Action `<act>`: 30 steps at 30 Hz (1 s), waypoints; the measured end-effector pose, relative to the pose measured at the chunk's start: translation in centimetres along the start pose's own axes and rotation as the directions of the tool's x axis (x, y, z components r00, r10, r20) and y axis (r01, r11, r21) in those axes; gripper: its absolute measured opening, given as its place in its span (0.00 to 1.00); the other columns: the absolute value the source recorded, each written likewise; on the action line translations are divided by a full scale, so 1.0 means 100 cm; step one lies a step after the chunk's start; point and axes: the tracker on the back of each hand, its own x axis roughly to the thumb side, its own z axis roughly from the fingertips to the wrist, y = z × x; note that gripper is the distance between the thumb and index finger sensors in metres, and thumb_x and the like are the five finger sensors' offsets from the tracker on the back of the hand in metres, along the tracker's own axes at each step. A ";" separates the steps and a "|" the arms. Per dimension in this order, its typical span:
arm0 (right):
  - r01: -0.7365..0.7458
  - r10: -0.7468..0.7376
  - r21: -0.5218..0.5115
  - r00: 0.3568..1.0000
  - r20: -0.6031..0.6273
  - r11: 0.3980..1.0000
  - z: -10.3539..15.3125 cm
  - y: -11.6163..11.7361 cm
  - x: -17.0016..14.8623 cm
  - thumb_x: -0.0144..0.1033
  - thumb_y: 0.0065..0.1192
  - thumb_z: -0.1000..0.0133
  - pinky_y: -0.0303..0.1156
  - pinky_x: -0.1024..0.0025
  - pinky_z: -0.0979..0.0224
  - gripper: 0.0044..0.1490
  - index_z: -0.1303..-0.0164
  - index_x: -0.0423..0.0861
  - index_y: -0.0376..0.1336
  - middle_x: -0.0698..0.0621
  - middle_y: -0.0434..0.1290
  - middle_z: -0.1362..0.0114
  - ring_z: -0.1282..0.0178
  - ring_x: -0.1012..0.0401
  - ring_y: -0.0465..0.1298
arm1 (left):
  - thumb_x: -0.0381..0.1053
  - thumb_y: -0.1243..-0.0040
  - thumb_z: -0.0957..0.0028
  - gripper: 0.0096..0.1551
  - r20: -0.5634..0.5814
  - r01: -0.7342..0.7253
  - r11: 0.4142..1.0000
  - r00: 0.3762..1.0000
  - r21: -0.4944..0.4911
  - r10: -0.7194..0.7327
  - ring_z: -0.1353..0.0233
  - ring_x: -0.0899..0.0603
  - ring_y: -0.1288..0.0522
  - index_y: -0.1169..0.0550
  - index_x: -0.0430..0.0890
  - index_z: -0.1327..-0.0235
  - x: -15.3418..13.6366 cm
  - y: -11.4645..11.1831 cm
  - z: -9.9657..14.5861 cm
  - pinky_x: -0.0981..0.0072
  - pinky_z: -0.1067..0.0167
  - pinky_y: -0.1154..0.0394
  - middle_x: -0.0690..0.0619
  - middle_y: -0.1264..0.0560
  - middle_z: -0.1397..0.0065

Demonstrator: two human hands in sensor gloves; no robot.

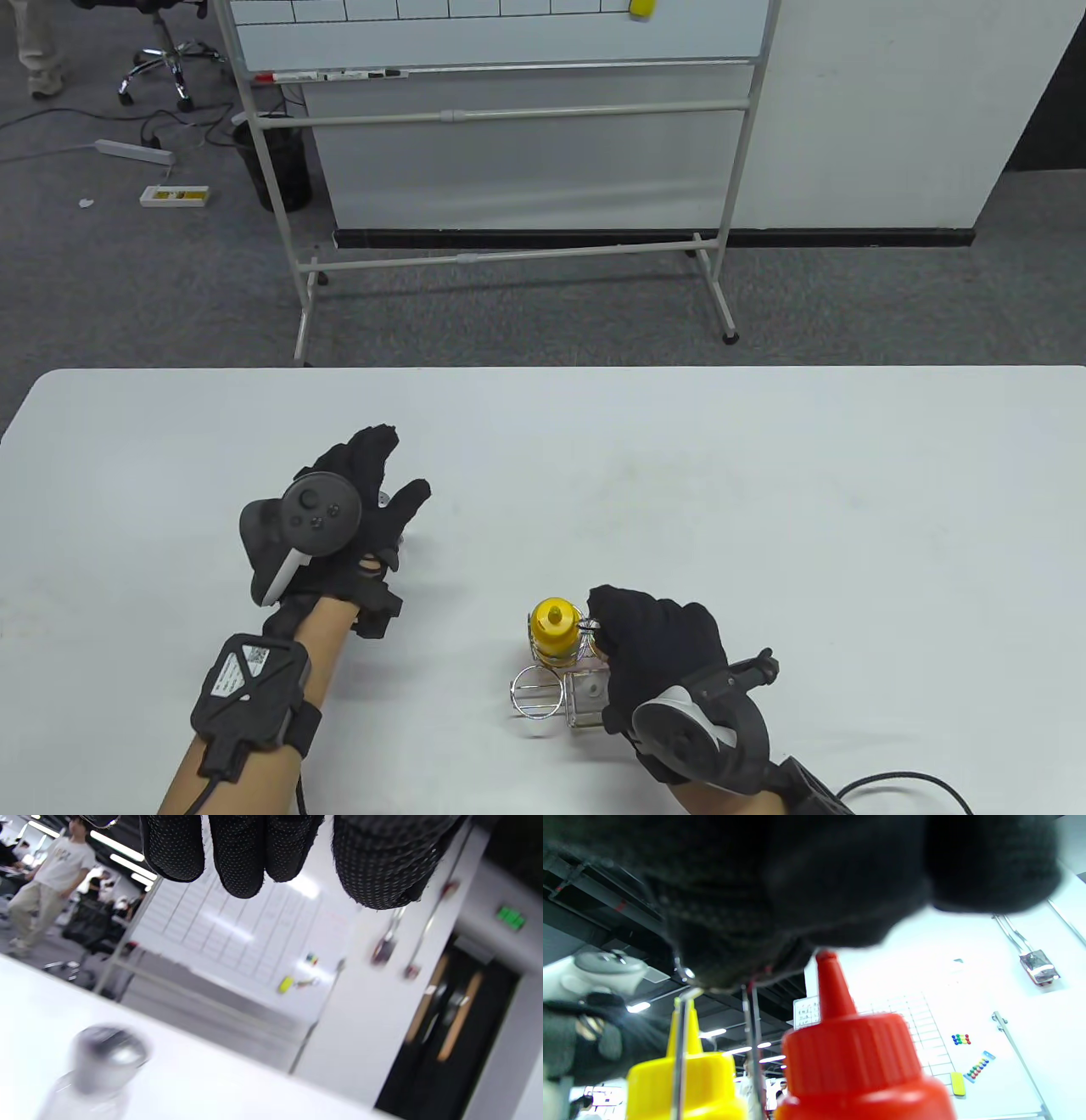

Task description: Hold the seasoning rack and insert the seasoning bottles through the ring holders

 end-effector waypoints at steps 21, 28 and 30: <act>-0.001 0.001 0.020 1.000 0.003 1.000 -0.001 0.002 0.000 0.34 0.82 0.67 0.82 0.59 0.63 0.33 0.48 0.48 0.76 0.52 0.88 0.51 0.80 0.62 0.85 | 0.59 0.33 0.49 0.45 -0.141 0.283 0.954 0.945 -0.102 -0.296 0.26 0.32 0.25 0.35 0.45 0.21 -0.040 -0.080 -0.014 0.31 0.30 0.38 0.43 0.29 0.20; -0.008 0.008 0.020 1.000 0.001 1.000 -0.002 0.001 -0.001 0.34 0.82 0.67 0.82 0.59 0.63 0.34 0.48 0.48 0.76 0.52 0.88 0.51 0.80 0.62 0.85 | 0.59 0.30 0.50 0.41 -0.073 0.222 0.974 0.972 -0.033 -0.224 0.30 0.36 0.22 0.30 0.47 0.24 -0.032 -0.054 -0.008 0.34 0.31 0.35 0.46 0.24 0.25; -0.010 0.010 0.017 1.000 -0.002 1.000 -0.002 0.001 -0.002 0.34 0.82 0.67 0.82 0.59 0.63 0.34 0.48 0.48 0.76 0.52 0.88 0.51 0.80 0.62 0.85 | 0.58 0.28 0.51 0.41 -0.036 0.112 0.994 0.993 0.016 -0.112 0.31 0.35 0.21 0.29 0.47 0.25 -0.026 -0.033 -0.004 0.34 0.31 0.35 0.45 0.23 0.25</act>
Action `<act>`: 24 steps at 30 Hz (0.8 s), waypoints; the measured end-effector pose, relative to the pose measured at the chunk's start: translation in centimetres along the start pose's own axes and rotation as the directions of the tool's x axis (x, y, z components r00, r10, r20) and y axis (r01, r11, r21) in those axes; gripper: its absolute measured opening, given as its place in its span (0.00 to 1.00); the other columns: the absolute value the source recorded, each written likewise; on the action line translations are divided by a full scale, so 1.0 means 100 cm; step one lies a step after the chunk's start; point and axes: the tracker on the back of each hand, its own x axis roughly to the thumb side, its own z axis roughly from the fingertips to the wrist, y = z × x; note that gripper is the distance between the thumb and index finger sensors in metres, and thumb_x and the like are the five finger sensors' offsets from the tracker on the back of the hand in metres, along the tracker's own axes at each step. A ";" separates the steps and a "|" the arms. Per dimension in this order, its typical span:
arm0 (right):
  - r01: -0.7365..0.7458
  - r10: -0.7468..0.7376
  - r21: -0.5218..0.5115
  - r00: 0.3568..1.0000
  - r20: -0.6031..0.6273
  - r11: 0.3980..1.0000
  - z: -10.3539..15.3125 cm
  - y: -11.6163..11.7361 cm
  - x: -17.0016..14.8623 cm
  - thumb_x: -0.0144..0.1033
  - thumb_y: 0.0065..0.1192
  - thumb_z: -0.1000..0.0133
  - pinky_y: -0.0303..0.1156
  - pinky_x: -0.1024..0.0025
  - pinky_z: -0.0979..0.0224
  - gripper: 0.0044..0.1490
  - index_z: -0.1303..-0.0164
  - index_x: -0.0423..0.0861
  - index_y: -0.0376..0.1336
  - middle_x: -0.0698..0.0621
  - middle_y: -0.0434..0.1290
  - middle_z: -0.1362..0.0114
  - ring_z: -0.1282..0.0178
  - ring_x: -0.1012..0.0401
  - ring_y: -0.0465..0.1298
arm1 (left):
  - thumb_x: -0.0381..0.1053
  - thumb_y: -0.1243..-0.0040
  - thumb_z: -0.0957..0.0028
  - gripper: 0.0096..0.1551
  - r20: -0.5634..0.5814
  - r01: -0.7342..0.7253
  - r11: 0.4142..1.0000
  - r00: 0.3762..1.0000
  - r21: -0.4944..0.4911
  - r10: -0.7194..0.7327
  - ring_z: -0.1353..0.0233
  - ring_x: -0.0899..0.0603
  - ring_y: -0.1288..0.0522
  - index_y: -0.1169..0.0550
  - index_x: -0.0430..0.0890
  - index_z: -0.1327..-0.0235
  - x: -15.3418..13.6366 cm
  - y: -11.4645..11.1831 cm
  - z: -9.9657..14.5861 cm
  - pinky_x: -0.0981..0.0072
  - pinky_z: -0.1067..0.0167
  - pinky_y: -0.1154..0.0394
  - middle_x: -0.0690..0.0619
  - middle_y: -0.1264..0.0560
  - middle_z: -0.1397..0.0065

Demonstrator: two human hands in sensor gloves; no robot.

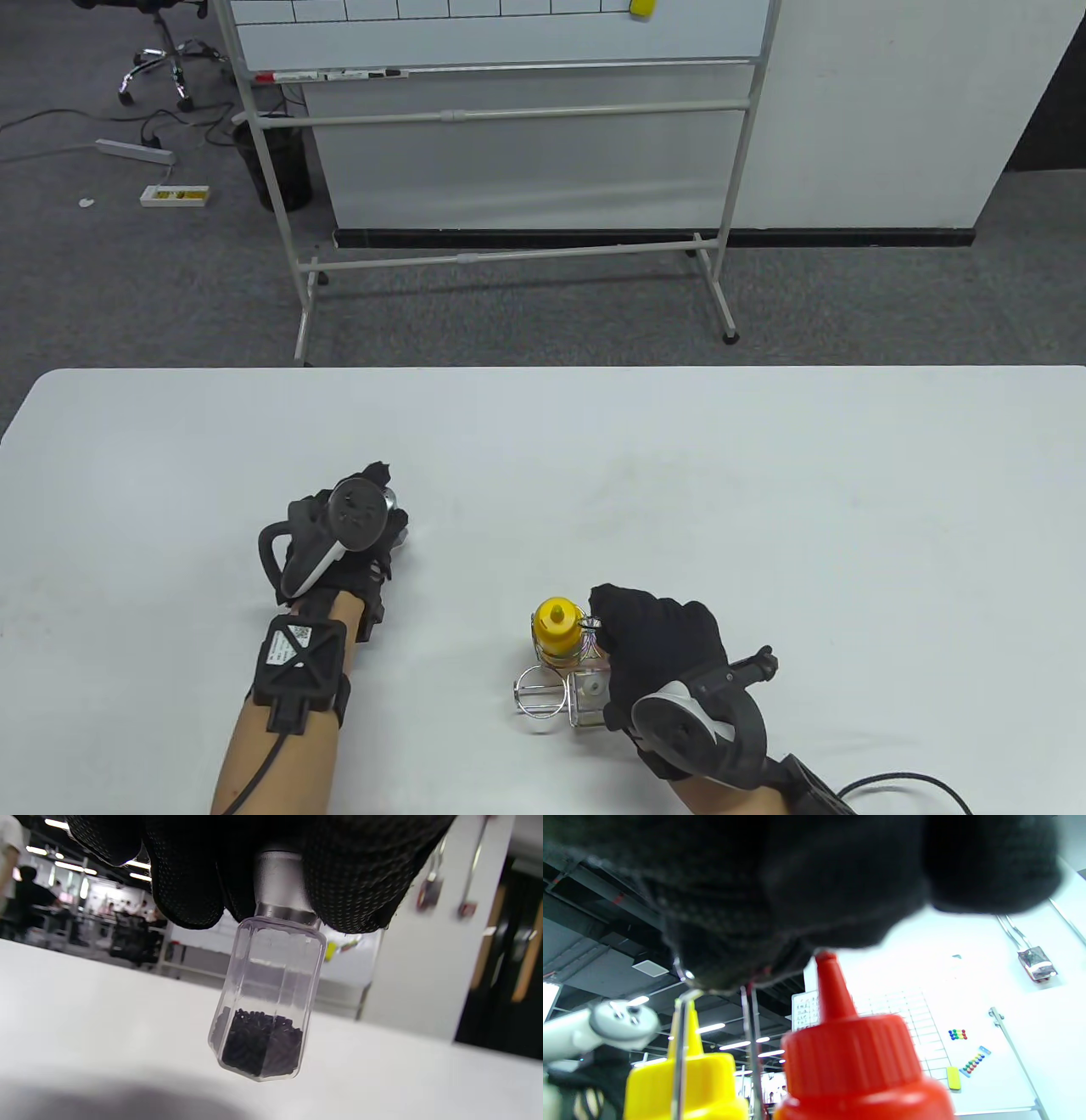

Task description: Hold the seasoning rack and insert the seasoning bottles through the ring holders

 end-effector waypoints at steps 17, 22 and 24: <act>-0.003 0.003 -0.004 0.996 -0.093 1.000 -0.005 -0.002 -0.015 0.34 0.83 0.68 0.82 0.59 0.64 0.34 0.48 0.48 0.76 0.52 0.88 0.51 0.81 0.62 0.85 | 0.59 0.22 0.55 0.40 0.560 -0.304 0.949 0.801 0.078 0.211 0.39 0.41 0.15 0.23 0.49 0.29 0.101 0.071 0.114 0.37 0.35 0.29 0.46 0.19 0.29; 0.010 -0.009 0.008 0.992 -0.124 1.000 -0.005 -0.002 -0.017 0.35 0.83 0.68 0.82 0.59 0.64 0.33 0.49 0.48 0.76 0.52 0.88 0.52 0.82 0.63 0.85 | 0.59 0.21 0.56 0.40 0.619 -0.347 0.938 0.738 0.009 0.267 0.41 0.41 0.14 0.22 0.48 0.30 0.118 0.033 0.134 0.38 0.36 0.28 0.46 0.18 0.30; 0.015 -0.013 0.010 0.991 -0.132 1.000 -0.005 -0.002 -0.017 0.35 0.83 0.68 0.82 0.59 0.64 0.33 0.49 0.48 0.77 0.52 0.89 0.52 0.82 0.63 0.85 | 0.60 0.21 0.57 0.40 0.644 -0.282 0.959 0.734 -0.001 0.216 0.41 0.42 0.14 0.22 0.48 0.30 0.122 0.025 0.139 0.38 0.36 0.27 0.46 0.17 0.31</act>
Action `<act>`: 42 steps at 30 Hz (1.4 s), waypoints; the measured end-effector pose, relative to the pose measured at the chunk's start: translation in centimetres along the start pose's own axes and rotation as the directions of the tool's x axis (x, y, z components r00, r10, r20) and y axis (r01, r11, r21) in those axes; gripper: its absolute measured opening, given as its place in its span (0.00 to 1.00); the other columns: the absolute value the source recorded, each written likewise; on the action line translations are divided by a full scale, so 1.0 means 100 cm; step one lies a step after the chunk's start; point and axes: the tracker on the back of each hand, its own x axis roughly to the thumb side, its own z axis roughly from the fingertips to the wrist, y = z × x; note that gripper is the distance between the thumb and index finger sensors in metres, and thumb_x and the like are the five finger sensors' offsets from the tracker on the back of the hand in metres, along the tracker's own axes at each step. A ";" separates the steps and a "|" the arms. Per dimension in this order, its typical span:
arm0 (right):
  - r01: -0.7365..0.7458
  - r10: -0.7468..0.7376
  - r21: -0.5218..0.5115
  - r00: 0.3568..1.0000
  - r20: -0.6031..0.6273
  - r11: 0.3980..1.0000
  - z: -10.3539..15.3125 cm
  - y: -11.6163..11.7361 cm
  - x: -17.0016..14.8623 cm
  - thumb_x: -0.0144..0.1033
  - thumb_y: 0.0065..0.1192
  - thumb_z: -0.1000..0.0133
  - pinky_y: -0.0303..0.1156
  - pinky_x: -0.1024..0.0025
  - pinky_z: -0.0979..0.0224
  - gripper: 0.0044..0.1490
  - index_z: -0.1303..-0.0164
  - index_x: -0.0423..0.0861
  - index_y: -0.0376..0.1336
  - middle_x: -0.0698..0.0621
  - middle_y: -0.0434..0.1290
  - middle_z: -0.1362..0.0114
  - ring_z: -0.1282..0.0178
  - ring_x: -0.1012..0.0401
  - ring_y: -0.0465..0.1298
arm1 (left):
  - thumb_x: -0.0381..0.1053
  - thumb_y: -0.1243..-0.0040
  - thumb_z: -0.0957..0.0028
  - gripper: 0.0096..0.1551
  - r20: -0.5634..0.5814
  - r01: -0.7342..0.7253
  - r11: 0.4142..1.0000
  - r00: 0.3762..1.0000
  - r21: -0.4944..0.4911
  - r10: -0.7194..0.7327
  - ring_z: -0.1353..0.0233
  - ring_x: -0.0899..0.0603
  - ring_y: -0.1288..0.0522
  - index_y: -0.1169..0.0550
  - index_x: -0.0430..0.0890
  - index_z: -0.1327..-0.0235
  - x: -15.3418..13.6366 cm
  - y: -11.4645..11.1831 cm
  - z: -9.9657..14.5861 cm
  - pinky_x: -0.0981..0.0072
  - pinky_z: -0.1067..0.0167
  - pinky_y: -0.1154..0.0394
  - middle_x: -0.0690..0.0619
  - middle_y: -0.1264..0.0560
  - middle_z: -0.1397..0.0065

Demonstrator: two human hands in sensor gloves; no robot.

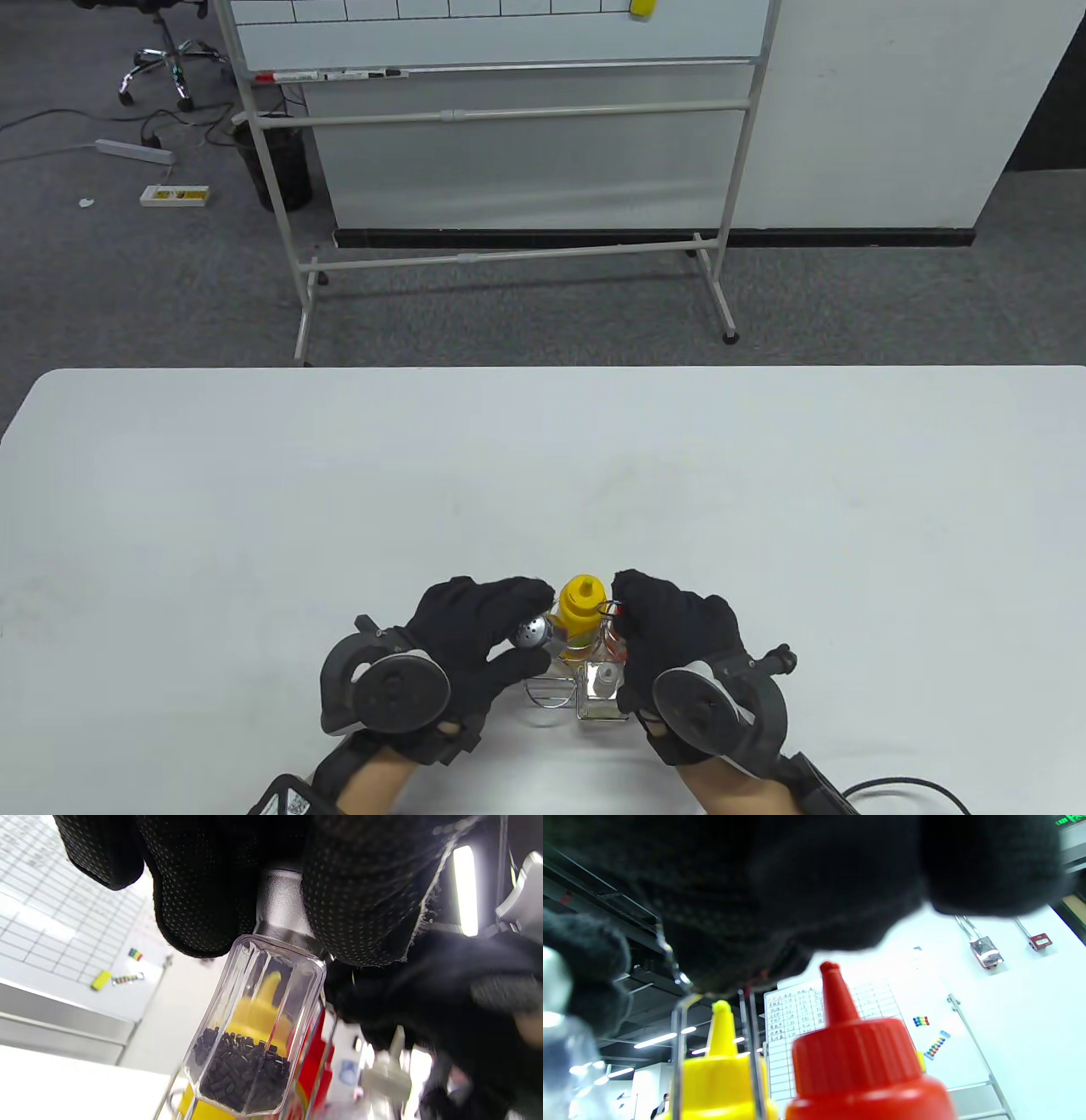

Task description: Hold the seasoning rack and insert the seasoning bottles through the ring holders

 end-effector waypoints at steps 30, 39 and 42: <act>0.002 -0.002 0.004 1.000 0.029 1.000 0.006 -0.001 0.010 0.35 0.84 0.69 0.83 0.59 0.64 0.32 0.51 0.49 0.77 0.53 0.89 0.53 0.82 0.63 0.85 | 0.59 0.15 0.60 0.39 0.080 0.153 0.960 0.987 -0.236 -0.137 0.39 0.47 0.14 0.19 0.50 0.35 0.011 -0.050 0.011 0.41 0.35 0.26 0.46 0.15 0.33; -0.008 0.008 -0.004 1.000 0.020 1.000 0.006 -0.002 0.008 0.35 0.84 0.69 0.83 0.59 0.64 0.32 0.51 0.50 0.77 0.53 0.89 0.53 0.82 0.63 0.85 | 0.65 0.36 0.50 0.37 0.051 0.073 0.986 0.997 -0.151 -0.066 0.36 0.39 0.16 0.21 0.48 0.30 0.000 -0.036 0.014 0.36 0.34 0.30 0.45 0.19 0.28; -0.010 0.010 0.002 1.000 0.014 1.000 0.005 -0.002 0.006 0.35 0.84 0.69 0.83 0.60 0.64 0.32 0.51 0.49 0.77 0.53 0.89 0.53 0.82 0.63 0.85 | 0.66 0.37 0.50 0.38 0.006 0.084 0.992 0.996 -0.090 -0.084 0.33 0.36 0.18 0.23 0.48 0.29 -0.011 -0.024 0.016 0.34 0.33 0.32 0.46 0.21 0.26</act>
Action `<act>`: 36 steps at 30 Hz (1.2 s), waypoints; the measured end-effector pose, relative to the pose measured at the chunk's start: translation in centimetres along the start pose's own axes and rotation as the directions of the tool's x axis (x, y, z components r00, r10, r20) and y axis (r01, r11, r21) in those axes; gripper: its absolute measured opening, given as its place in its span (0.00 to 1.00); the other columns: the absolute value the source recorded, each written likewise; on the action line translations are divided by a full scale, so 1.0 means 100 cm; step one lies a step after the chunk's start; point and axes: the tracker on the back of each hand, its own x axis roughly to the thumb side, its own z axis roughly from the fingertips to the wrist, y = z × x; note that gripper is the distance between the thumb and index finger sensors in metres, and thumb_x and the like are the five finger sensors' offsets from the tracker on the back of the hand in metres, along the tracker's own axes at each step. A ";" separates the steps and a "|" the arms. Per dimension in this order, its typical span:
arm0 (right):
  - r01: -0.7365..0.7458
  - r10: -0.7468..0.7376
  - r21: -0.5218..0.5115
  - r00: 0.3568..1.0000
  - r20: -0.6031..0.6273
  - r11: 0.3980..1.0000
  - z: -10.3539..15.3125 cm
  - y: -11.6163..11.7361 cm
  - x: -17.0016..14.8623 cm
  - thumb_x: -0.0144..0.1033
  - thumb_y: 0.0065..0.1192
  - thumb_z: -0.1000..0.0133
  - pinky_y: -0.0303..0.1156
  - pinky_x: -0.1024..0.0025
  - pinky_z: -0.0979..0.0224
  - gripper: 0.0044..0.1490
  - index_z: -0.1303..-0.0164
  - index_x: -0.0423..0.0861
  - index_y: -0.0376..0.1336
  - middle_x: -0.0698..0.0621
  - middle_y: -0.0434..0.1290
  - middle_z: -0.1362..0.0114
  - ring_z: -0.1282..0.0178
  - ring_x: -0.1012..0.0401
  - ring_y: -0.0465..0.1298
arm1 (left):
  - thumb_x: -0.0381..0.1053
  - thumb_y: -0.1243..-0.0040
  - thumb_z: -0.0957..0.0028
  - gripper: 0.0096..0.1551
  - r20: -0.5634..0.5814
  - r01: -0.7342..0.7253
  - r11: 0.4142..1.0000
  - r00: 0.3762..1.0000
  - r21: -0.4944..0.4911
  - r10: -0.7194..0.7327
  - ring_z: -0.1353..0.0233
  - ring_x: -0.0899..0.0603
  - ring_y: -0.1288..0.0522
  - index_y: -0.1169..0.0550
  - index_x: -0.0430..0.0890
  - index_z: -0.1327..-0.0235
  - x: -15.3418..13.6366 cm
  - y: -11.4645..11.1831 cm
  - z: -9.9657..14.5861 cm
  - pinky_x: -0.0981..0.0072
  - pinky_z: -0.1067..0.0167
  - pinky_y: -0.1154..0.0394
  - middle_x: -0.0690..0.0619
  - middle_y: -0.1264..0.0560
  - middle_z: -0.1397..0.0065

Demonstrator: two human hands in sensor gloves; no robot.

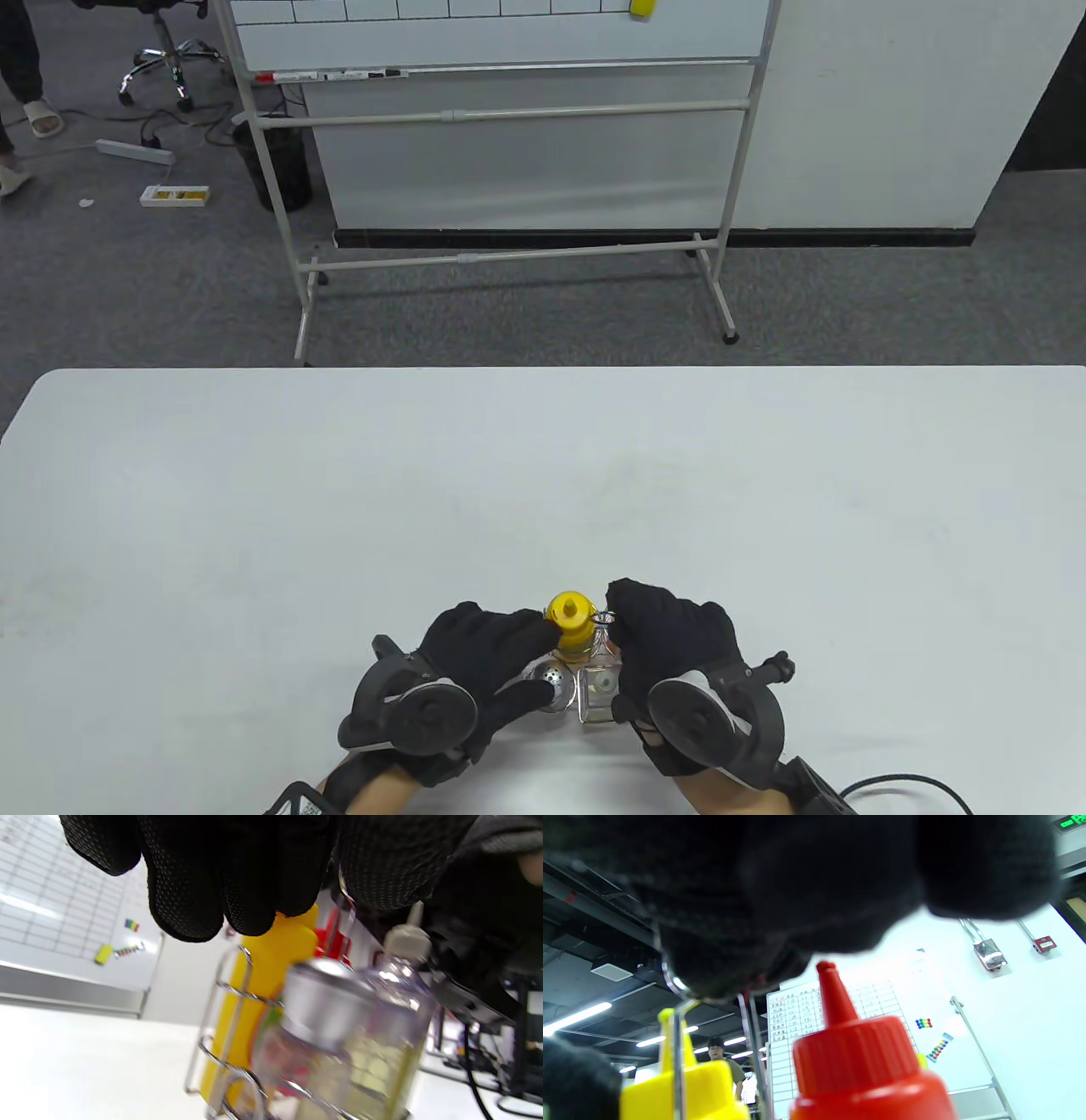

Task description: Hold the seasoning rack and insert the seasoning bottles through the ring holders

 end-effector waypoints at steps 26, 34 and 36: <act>-0.034 0.034 0.000 0.999 0.013 0.999 -0.001 0.000 0.002 0.35 0.85 0.69 0.83 0.60 0.64 0.31 0.52 0.50 0.78 0.53 0.89 0.53 0.82 0.63 0.85 | 0.69 0.44 0.46 0.62 -0.538 -0.267 0.902 0.842 -0.339 0.047 0.21 0.24 0.73 0.63 0.42 0.18 -0.139 -0.027 0.032 0.23 0.32 0.68 0.37 0.70 0.15; -0.030 0.030 0.015 0.999 -0.037 0.999 -0.009 -0.001 0.000 0.35 0.85 0.69 0.83 0.60 0.64 0.31 0.53 0.51 0.78 0.53 0.89 0.53 0.82 0.63 0.85 | 0.68 0.43 0.47 0.64 -0.506 -0.231 0.880 0.863 -0.414 -0.012 0.24 0.25 0.78 0.66 0.43 0.20 -0.126 -0.026 0.027 0.23 0.33 0.71 0.39 0.76 0.18; -0.044 0.045 0.023 0.998 -0.051 0.999 -0.019 0.000 0.000 0.35 0.85 0.69 0.83 0.60 0.64 0.31 0.53 0.51 0.78 0.53 0.89 0.53 0.82 0.63 0.85 | 0.68 0.43 0.47 0.64 -0.491 -0.219 0.878 0.871 -0.425 -0.021 0.24 0.25 0.78 0.66 0.43 0.20 -0.122 -0.023 0.025 0.23 0.32 0.71 0.39 0.76 0.18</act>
